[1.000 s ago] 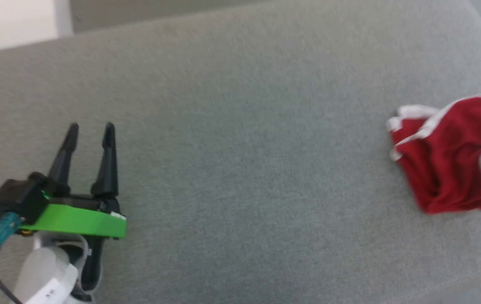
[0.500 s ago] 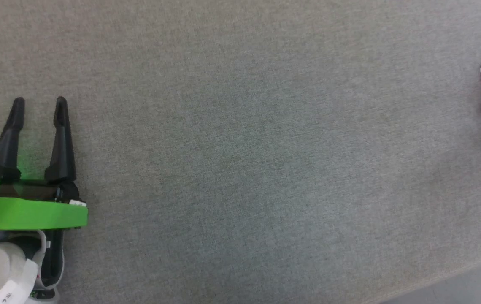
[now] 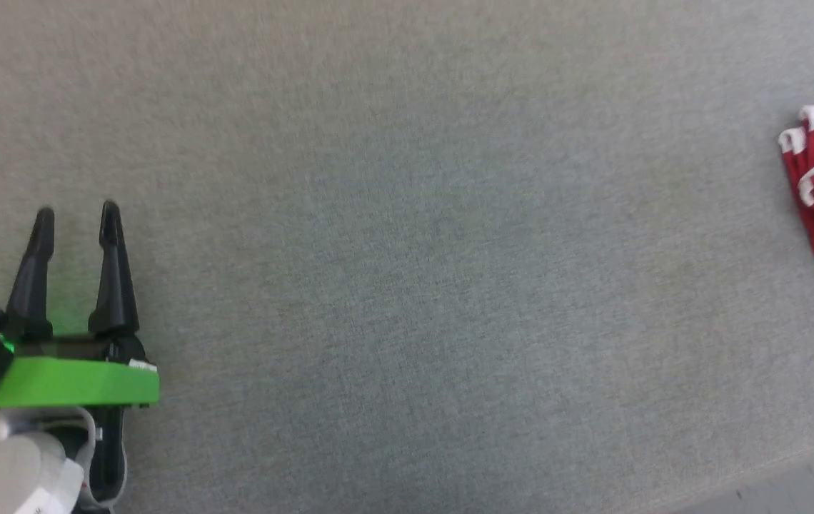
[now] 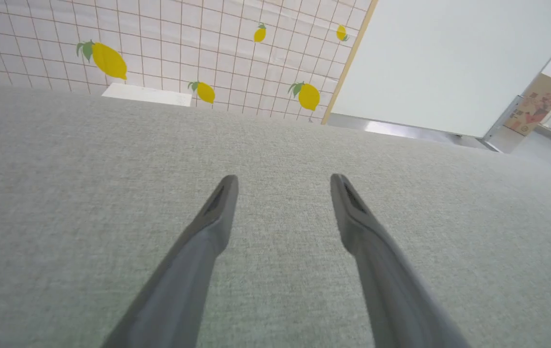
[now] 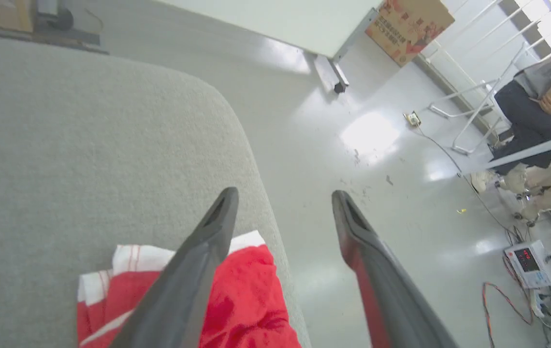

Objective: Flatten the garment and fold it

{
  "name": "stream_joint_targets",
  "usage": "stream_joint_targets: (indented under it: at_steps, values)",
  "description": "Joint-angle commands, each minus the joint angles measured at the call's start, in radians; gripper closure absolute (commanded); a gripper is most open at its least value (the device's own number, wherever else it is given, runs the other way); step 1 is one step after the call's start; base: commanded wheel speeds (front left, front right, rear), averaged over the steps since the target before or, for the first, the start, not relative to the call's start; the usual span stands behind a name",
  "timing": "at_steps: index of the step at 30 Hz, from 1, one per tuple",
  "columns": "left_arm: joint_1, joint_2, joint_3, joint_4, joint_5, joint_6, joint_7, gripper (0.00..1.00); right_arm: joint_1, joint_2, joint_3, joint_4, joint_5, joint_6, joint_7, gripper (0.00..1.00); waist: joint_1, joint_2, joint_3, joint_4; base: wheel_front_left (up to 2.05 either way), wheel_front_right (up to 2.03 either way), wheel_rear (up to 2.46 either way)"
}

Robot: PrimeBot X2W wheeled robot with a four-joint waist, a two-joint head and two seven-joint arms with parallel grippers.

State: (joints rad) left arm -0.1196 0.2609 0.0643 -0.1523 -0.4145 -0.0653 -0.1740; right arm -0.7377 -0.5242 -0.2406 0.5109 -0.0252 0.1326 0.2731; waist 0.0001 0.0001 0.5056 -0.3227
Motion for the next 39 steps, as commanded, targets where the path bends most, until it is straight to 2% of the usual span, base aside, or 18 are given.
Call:
stream_joint_targets:
  at_steps: [1,4,9,15,19,24,30,33,39]
  values:
    - [0.018,-0.009,0.008,0.012,-0.009,0.012,-0.014,0.0,-0.031,0.019,0.027,-0.025,0.039,-0.002,-0.032,0.0,-0.0001,-0.0001,-0.103,0.008,0.0,0.0,0.0]
    - [0.037,-0.031,0.015,0.033,-0.014,0.025,-0.036,0.0,-0.043,0.067,0.085,-0.07,0.101,-0.002,-0.087,0.0,-0.0001,-0.0001,-0.167,0.026,0.0,0.0,0.0]
    - [0.062,-0.061,0.017,0.052,-0.013,0.037,-0.06,0.0,-0.023,0.192,0.148,-0.178,0.171,-0.002,-0.205,0.0,-0.0001,-0.0001,-0.255,0.078,0.0,0.0,0.0]
    - [0.059,-0.078,0.032,0.074,0.005,0.051,-0.078,0.0,0.072,0.373,0.154,-0.316,0.192,-0.002,-0.327,0.0,-0.0001,-0.0001,-0.334,0.161,0.0,0.0,0.0]
    - [0.05,-0.091,0.036,0.086,0.035,0.07,-0.083,0.0,0.179,0.455,0.155,-0.379,0.198,-0.002,-0.386,0.0,-0.0001,-0.0001,-0.381,0.215,0.0,0.0,0.0]
    - [0.045,-0.124,0.042,0.104,0.065,0.094,-0.087,0.0,0.319,0.473,0.16,-0.398,0.28,-0.002,-0.467,0.0,-0.0001,-0.0001,-0.434,0.271,0.0,0.0,0.0]
    - [0.053,-0.156,0.019,0.138,0.105,0.092,-0.087,0.0,0.468,0.474,0.19,-0.371,0.379,-0.002,-0.523,0.0,-0.0001,-0.0001,-0.477,0.309,0.0,0.0,0.0]
    - [0.059,-0.17,0.003,0.171,0.116,0.092,-0.088,0.0,0.528,0.474,0.204,-0.359,0.374,-0.002,-0.532,0.0,-0.0001,-0.0001,-0.492,0.318,0.0,0.0,0.0]
    - [0.08,-0.178,-0.057,0.238,0.169,0.082,-0.088,0.0,0.63,0.474,0.222,-0.382,0.281,-0.002,-0.534,0.0,-0.0001,-0.0001,-0.497,0.324,0.0,0.0,0.0]
